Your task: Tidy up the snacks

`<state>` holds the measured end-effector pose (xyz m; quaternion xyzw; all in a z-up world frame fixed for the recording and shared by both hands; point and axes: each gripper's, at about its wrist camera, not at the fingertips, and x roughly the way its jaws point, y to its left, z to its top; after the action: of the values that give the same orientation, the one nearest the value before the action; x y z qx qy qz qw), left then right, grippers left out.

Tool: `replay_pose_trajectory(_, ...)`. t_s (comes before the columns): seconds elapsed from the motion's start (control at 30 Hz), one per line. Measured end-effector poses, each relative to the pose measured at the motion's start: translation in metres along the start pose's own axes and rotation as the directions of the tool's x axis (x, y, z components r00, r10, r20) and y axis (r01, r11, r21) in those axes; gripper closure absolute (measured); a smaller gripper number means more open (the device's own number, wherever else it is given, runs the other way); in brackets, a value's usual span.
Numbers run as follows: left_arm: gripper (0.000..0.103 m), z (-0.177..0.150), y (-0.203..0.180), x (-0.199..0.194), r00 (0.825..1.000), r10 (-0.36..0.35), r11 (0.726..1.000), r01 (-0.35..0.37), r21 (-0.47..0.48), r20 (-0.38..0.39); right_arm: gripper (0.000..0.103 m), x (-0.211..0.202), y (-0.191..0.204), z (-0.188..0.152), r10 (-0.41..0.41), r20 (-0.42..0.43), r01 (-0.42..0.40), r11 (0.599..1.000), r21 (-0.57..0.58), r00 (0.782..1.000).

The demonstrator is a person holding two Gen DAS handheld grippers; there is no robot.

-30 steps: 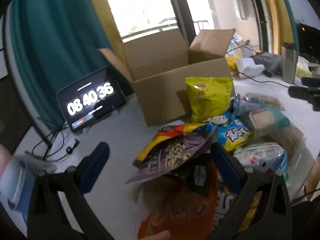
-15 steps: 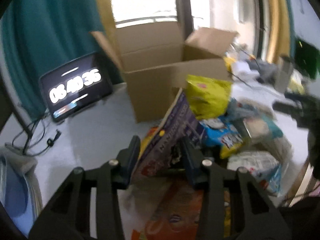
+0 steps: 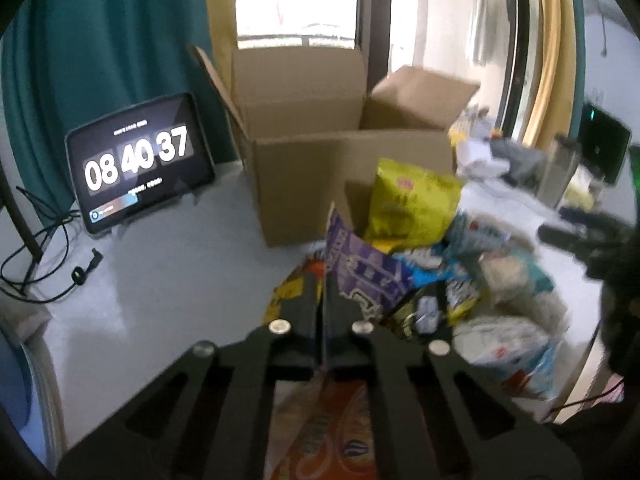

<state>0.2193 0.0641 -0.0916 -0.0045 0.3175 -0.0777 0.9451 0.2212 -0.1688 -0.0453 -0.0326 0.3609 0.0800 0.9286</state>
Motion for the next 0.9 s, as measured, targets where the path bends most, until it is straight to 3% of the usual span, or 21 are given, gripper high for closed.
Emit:
replay_pose_trajectory(0.23, 0.103, 0.026, -0.007, -0.042, 0.987, -0.036, 0.999, 0.041, -0.033, 0.155, 0.005, -0.003, 0.000, 0.002, 0.033, 0.015, -0.033, 0.999, -0.001, 0.999)
replay_pose_trajectory(0.37, 0.103, 0.041, -0.009, -0.063, 0.973, -0.046, 0.997, 0.059, -0.051, 0.225, 0.005, 0.014, -0.014, -0.004, 0.066, -0.048, -0.064, 0.997, 0.039, 0.997)
replay_pose_trajectory(0.47, 0.103, 0.048, -0.008, -0.068, 0.969, -0.047, 0.996, 0.065, -0.064, 0.244, 0.005, 0.031, -0.027, -0.014, 0.104, -0.113, -0.093, 0.991, 0.100, 0.988)
replay_pose_trajectory(0.57, 0.103, 0.053, -0.007, -0.070, 0.966, -0.052, 0.994, 0.074, -0.080, 0.251, 0.005, 0.037, -0.033, -0.017, 0.096, -0.121, -0.083, 0.991, 0.109, 0.988)
replay_pose_trajectory(0.67, 0.103, 0.057, -0.007, -0.071, 0.965, -0.053, 0.993, 0.078, -0.088, 0.258, 0.005, 0.038, -0.034, -0.015, 0.179, -0.135, -0.164, 0.980, 0.117, 0.974)
replay_pose_trajectory(0.77, 0.103, 0.060, -0.007, -0.075, 0.962, -0.053, 0.992, 0.082, -0.098, 0.268, 0.005, 0.042, -0.026, -0.018, 0.287, -0.170, -0.271, 0.956, 0.111, 0.943)
replay_pose_trajectory(0.83, 0.103, 0.062, -0.008, -0.078, 0.959, -0.055, 0.991, 0.086, -0.103, 0.277, 0.005, 0.048, -0.016, -0.023, 0.288, -0.193, -0.277, 0.957, 0.083, 0.938)
replay_pose_trajectory(0.9, 0.103, 0.062, -0.009, -0.081, 0.956, -0.052, 0.991, 0.086, -0.106, 0.288, 0.005, 0.055, -0.009, -0.027, 0.244, -0.209, -0.238, 0.970, 0.054, 0.947)
